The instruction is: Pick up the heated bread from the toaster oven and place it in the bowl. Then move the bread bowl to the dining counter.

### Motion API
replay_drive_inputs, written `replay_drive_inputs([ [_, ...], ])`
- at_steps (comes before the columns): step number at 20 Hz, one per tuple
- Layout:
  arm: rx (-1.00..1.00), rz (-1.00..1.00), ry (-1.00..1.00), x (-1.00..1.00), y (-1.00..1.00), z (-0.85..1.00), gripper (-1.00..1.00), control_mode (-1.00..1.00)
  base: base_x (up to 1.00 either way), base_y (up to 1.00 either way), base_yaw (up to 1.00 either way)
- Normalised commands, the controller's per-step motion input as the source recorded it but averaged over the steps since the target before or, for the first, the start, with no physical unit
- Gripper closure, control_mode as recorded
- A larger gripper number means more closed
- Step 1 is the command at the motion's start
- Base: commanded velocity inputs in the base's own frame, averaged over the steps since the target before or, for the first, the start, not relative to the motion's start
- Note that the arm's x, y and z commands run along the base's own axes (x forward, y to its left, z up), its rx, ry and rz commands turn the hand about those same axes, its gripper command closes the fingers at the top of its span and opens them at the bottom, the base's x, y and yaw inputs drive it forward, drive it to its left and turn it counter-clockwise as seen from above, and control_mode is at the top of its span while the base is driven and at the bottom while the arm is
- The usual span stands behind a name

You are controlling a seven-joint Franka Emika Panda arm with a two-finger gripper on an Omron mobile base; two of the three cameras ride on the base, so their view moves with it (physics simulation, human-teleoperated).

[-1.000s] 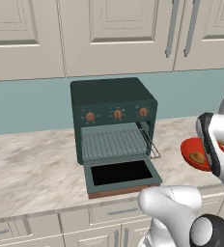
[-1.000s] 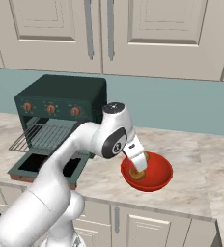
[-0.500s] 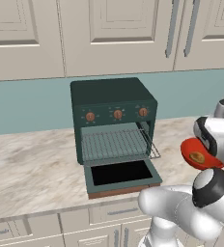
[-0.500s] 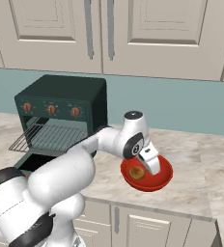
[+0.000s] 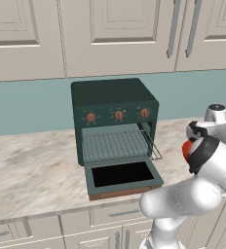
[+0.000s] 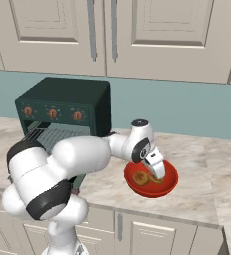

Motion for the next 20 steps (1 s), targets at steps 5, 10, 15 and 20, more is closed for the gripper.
replay_drive_inputs([
  [5, 0.08, 0.00, 0.03, -0.41, -0.20, 0.11, -1.00, -1.00, 0.00, 0.00, 0.00],
  [10, 0.11, 0.00, 0.05, -0.76, -0.54, 0.02, -1.00, -1.00, 0.00, 0.00, 0.00],
  [15, 0.15, -0.01, 0.03, -0.51, -0.70, -0.16, -1.00, -1.00, 0.00, 0.00, 0.00],
  [20, 0.20, 0.00, 0.00, 0.00, -0.21, -0.30, -1.00, -1.00, 0.00, 0.00, 0.00],
])
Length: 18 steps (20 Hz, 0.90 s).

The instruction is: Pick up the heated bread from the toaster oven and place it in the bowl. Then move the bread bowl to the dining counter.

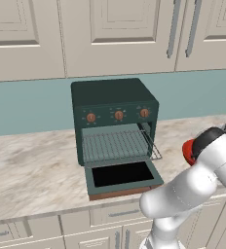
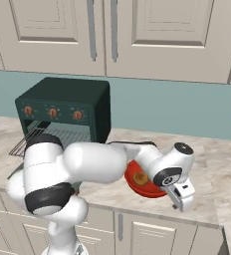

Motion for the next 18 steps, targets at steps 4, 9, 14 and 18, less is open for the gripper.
replay_drive_inputs([
  [4, 0.21, 0.00, 0.00, 0.08, 0.00, -0.20, -1.00, -1.00, 0.00, 0.00, 0.00],
  [9, 0.16, -0.01, 0.00, 0.22, 0.03, -0.09, -1.00, -1.00, 0.00, 0.00, 0.00],
  [14, 0.03, 0.00, -0.03, 0.20, 0.08, 0.00, -1.00, -1.00, 0.00, 0.00, 0.00],
  [18, 0.00, -0.04, -0.06, 0.22, 0.13, -0.11, -1.00, -1.00, 0.00, 0.00, 0.00],
])
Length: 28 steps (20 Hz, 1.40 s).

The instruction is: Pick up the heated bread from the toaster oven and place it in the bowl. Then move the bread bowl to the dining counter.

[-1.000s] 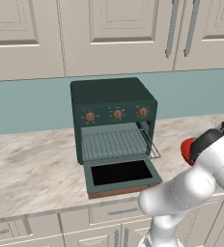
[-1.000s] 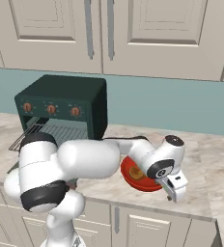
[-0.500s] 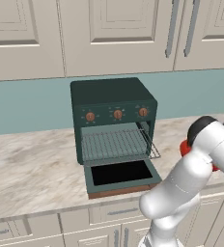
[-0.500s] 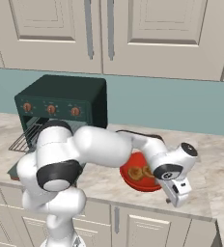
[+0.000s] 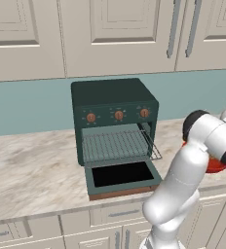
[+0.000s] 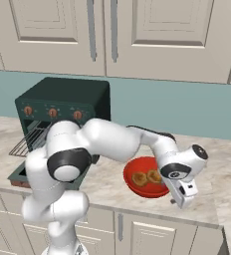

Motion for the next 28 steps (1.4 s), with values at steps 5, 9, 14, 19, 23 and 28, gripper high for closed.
replay_drive_inputs([
  [5, 0.00, -0.06, -0.05, 0.24, 0.22, -0.35, -1.00, -1.00, 0.00, 0.00, 0.00],
  [9, 0.00, -0.07, -0.02, 0.22, 0.41, -0.50, 1.00, -1.00, 0.00, 0.00, 0.00],
  [14, -0.01, -0.04, 0.00, 0.07, 0.11, -0.06, 1.00, -1.00, 0.00, 0.00, 0.00],
  [19, 0.00, -0.02, -0.03, -0.02, 0.03, 0.04, 1.00, -1.00, 0.00, 0.00, 0.00],
  [23, 0.00, -0.10, -0.16, -0.23, 0.15, 0.33, 1.00, -1.00, 0.00, 0.00, 0.00],
  [28, 0.00, -0.14, -0.17, -0.54, 0.35, 0.46, 1.00, -1.00, 0.00, 0.00, 0.00],
])
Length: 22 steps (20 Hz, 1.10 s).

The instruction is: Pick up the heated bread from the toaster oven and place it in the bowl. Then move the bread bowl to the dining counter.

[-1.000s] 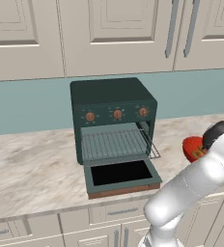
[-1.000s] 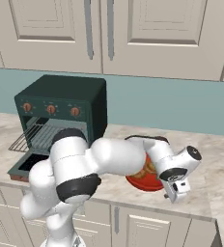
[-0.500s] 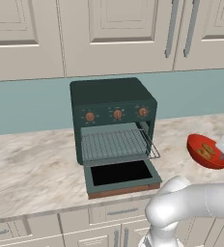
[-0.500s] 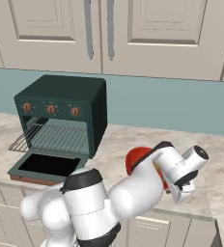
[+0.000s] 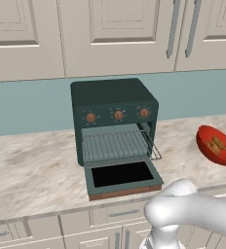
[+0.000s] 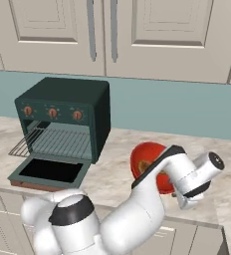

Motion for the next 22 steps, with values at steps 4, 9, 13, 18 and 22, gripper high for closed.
replay_drive_inputs([
  [4, -0.02, -0.17, -0.09, -0.79, 0.58, 0.58, 1.00, -1.00, 0.00, 0.00, 0.00],
  [9, -0.12, -0.14, -0.02, -0.43, 0.82, 0.65, 1.00, -1.00, 0.00, 0.00, 0.00],
  [13, -0.17, -0.08, -0.01, -0.01, 0.95, 0.61, 1.00, -1.00, 0.00, 0.00, 0.00],
  [18, -0.17, 0.00, -0.01, -0.27, 0.91, 0.49, 1.00, -1.00, 0.00, 0.00, 0.00],
  [22, 0.00, 0.00, 0.00, 0.00, 0.00, 0.00, 1.00, 1.00, -0.62, 0.79, 0.05],
])
